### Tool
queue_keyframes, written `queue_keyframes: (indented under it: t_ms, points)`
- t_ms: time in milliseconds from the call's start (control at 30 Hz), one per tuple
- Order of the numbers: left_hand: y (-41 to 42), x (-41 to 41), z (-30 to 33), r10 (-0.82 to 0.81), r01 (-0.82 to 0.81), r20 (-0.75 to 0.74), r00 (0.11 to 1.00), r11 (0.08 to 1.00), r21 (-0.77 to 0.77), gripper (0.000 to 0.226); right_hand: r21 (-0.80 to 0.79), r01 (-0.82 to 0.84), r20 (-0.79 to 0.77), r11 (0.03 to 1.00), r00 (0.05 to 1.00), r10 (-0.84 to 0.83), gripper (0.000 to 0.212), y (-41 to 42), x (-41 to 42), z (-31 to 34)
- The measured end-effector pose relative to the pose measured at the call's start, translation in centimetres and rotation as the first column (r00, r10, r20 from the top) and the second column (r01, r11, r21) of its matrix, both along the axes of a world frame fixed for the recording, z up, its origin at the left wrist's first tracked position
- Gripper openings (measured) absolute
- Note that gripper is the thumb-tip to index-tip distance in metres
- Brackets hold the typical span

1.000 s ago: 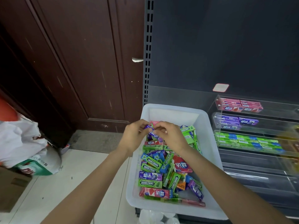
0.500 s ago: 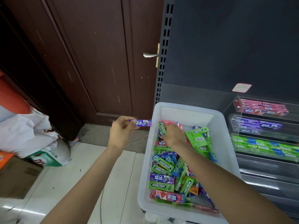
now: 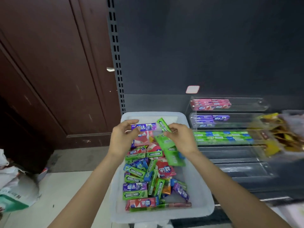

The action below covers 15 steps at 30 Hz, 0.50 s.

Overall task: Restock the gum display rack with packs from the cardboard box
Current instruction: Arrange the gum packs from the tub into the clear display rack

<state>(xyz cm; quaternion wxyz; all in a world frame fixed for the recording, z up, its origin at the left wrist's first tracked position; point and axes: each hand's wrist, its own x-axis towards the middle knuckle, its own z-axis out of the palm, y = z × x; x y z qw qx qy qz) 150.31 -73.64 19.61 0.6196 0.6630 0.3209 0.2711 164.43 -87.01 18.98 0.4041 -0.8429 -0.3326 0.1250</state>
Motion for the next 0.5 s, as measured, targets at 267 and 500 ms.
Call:
queue_keyframes:
  t_ms: [267, 500]
  points:
    - [-9.2, 10.6, 2.0, -0.114, 0.114, -0.010, 0.993, 0.979, 0.167, 0.023, 0.055, 0.113, 0.005, 0.992, 0.994, -0.114, 0.008, -10.9, 8.8, 2.1]
    - [-16.1, 20.3, 1.3, -0.052, 0.098, -0.151, 0.987, 0.943, 0.317, 0.014, 0.030, 0.069, 0.053, 0.997, 0.996, -0.071, 0.013, -18.7, 17.8, 3.1]
